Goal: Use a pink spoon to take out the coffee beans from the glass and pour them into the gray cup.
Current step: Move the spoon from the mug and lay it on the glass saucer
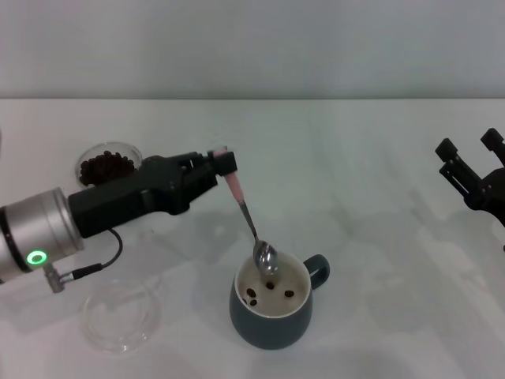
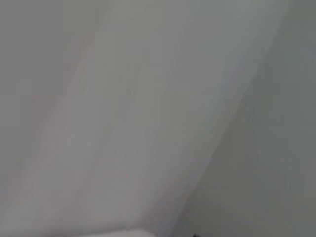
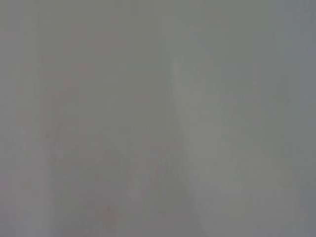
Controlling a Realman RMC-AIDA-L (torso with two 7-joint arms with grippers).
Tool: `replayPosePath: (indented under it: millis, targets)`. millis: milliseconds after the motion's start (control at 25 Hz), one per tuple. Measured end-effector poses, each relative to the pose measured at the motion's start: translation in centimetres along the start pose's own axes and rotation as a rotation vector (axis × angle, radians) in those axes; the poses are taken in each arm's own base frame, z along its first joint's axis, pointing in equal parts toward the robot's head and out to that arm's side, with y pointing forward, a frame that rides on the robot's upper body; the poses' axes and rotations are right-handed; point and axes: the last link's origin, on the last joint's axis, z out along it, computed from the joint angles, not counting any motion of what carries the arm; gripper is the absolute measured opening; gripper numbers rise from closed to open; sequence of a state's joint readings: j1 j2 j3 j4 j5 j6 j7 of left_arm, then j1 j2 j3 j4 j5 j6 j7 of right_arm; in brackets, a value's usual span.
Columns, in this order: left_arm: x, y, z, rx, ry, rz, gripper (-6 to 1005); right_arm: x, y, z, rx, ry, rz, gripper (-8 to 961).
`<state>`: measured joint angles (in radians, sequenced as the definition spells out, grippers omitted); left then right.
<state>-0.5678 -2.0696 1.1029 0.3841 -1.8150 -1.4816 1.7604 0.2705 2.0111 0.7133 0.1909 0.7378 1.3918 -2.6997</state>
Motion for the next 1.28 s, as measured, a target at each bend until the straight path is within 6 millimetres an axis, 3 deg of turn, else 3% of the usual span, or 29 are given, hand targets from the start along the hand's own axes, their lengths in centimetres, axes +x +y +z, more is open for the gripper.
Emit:
replayPosePath:
  millis: [200,400,480,520,560,720,1000,1280]
  targets:
    - [0.9,0.1,-2.2,0.009,0.113,-0.082,140,0.0,0.1,0.1,-0.001,-0.002,0.002,874]
    - [1.1,-0.4,-8.6,0.143,0.341,-0.17,143,-0.1,0.2,0.2,-0.005,-0.005,0.005,874]
    - [0.2,-0.4,-11.9,0.241,0.424,-0.203,144,-0.1,0.2,0.2,-0.006,-0.007,0.008,874]
    - [-0.8,-0.3,-14.6,0.323,0.479,-0.237,144,-0.1,0.2,0.2,-0.005,-0.007,0.008,874]
    - [-0.8,-0.3,-14.6,0.323,0.479,-0.237,145,-0.1,0.2,0.2,-0.005,-0.007,0.008,873]
    - [-3.3,0.2,-18.1,0.433,0.501,-0.329,147,-0.1,0.2,0.3,0.001,-0.01,0.009,873]
    - [-6.7,-0.4,-20.5,0.558,0.388,-0.557,151,-0.1,0.1,0.4,0.002,-0.009,0.008,873]
    - [-7.6,-0.9,-20.6,0.594,0.305,-0.612,155,-0.1,0.2,0.4,-0.003,-0.005,0.008,872]
